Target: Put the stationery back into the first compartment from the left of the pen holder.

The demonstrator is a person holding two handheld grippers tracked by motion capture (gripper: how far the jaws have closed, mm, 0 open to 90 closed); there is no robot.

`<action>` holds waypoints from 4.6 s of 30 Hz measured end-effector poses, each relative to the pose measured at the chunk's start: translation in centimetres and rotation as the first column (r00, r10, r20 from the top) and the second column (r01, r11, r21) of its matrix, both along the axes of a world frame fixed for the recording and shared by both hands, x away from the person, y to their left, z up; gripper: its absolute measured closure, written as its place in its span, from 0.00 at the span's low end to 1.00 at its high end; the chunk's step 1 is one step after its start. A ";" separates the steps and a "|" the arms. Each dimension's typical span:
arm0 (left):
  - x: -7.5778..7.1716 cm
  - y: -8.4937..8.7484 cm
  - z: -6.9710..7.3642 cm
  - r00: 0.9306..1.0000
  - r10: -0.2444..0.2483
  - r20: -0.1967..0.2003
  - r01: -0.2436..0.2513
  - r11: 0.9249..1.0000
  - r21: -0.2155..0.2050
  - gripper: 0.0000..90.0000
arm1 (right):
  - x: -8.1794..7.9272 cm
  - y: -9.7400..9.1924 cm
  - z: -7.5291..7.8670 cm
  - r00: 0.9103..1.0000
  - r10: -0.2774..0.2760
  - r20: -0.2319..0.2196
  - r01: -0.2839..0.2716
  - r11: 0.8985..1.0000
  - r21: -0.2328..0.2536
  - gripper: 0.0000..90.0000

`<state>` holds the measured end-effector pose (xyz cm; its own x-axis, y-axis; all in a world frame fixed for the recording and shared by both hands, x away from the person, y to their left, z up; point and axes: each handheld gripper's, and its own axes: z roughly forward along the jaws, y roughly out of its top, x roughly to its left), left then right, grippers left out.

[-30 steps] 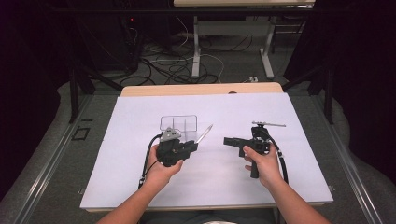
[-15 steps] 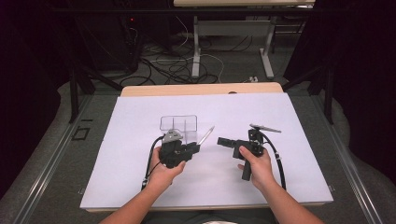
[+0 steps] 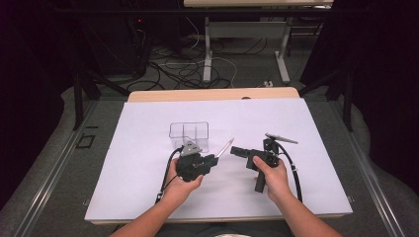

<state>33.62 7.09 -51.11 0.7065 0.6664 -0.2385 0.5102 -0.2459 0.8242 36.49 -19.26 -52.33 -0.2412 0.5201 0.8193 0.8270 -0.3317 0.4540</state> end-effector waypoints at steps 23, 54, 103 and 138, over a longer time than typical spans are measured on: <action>-1.0 -1.5 -0.1 0.997 -0.081 0.021 0.080 0.997 0.013 0.85 | 0.2 -0.3 -0.3 0.998 0.016 -0.066 -0.012 0.998 0.067 0.73; -1.0 -1.7 -0.6 0.995 -0.098 0.025 0.097 0.995 0.037 0.85 | 0.4 -0.4 -0.6 0.992 0.030 -0.125 -0.015 0.992 0.122 0.89; 0.0 6.6 1.0 0.986 0.167 0.009 -0.167 0.983 0.074 0.18 | 0.8 0.2 2.7 0.998 -0.017 0.061 0.014 0.999 0.049 0.89; 2.4 15.1 -0.6 0.913 0.406 -0.038 -0.405 0.914 0.039 0.00 | 5.5 11.9 12.4 0.888 0.098 0.449 0.053 0.949 -0.311 0.89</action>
